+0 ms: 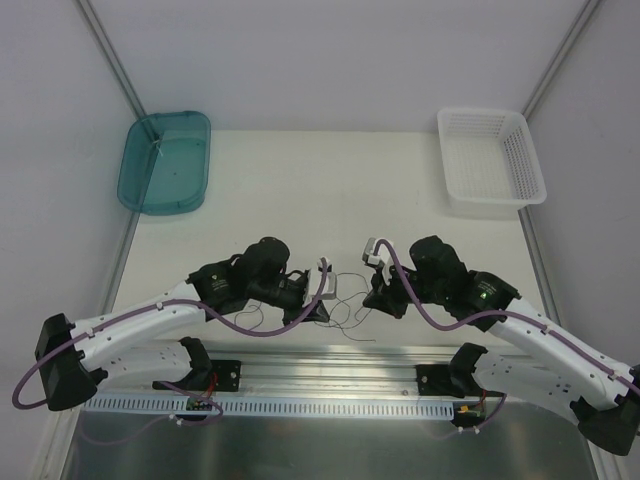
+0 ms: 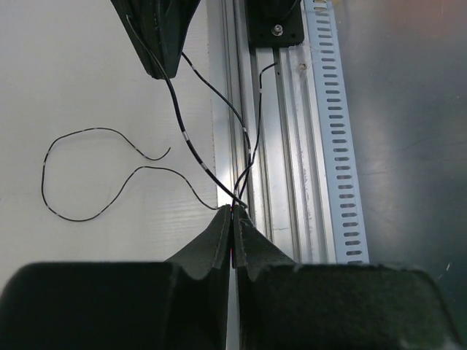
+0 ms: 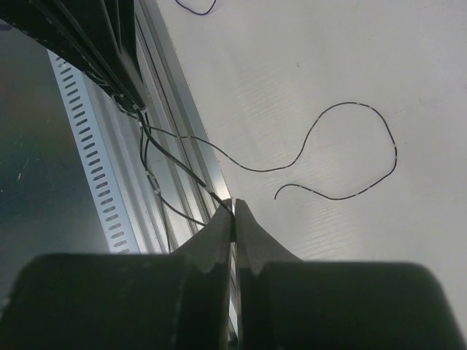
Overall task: Untangle the cables
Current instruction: Untie the cable, then place the cable in the bin.
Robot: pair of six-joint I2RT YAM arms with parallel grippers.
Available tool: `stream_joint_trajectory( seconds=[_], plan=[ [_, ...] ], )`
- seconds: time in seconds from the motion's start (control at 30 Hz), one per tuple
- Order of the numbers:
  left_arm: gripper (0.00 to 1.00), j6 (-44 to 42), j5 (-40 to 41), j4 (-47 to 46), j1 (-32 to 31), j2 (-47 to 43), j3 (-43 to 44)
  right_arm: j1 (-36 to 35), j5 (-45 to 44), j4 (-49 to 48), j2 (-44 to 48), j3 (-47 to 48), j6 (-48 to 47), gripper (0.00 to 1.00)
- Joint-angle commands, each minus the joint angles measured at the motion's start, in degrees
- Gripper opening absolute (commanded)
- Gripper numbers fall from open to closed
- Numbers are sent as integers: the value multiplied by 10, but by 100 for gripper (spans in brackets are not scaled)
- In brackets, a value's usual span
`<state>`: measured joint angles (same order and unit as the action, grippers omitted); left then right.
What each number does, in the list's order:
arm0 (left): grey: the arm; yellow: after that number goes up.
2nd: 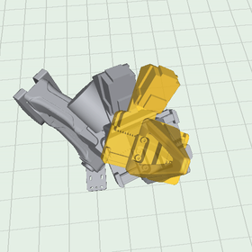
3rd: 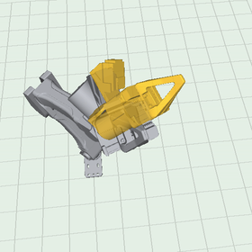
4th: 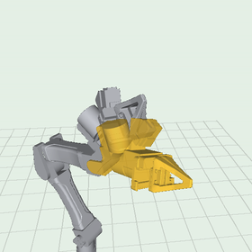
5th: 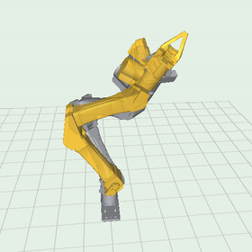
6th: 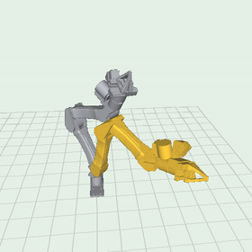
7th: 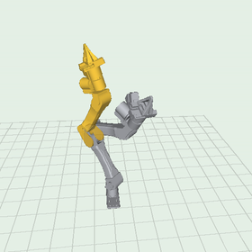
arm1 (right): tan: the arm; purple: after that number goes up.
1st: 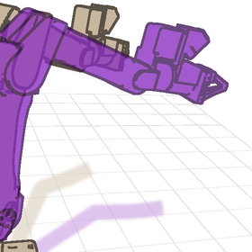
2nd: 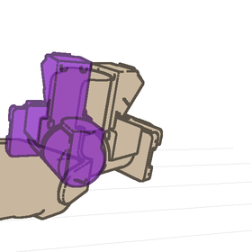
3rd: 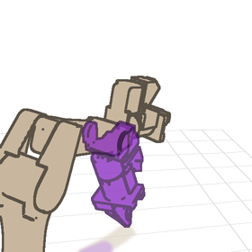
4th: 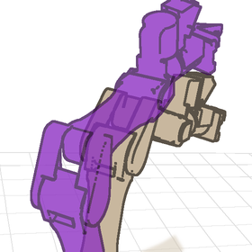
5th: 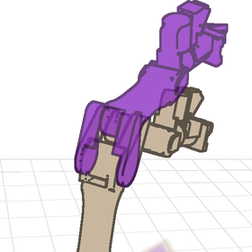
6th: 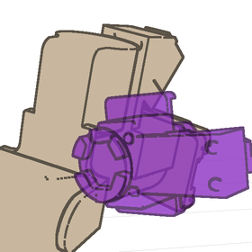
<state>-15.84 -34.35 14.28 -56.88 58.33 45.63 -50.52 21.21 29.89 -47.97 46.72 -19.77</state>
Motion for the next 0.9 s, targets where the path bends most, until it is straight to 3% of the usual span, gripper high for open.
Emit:
stream_joint_trajectory(
  seconds=[0.0,0.2,0.43,0.7,0.87],
  plan=[
    [0,-2,-19,-5,5,5,21,-4,-4,-7,9,19,-10,1],
    [0,27,43,-9,17,-13,5,-3,-15,-7,34,3,1,1],
    [0,192,151,-108,82,-74,-51,-4,-24,-15,67,-23,21,1],
    [0,307,129,-256,100,-139,-114,-8,-74,-59,83,-69,60,1],
    [0,359,268,-229,103,-140,-114,-13,-77,-71,97,-71,71,1]
  ],
)
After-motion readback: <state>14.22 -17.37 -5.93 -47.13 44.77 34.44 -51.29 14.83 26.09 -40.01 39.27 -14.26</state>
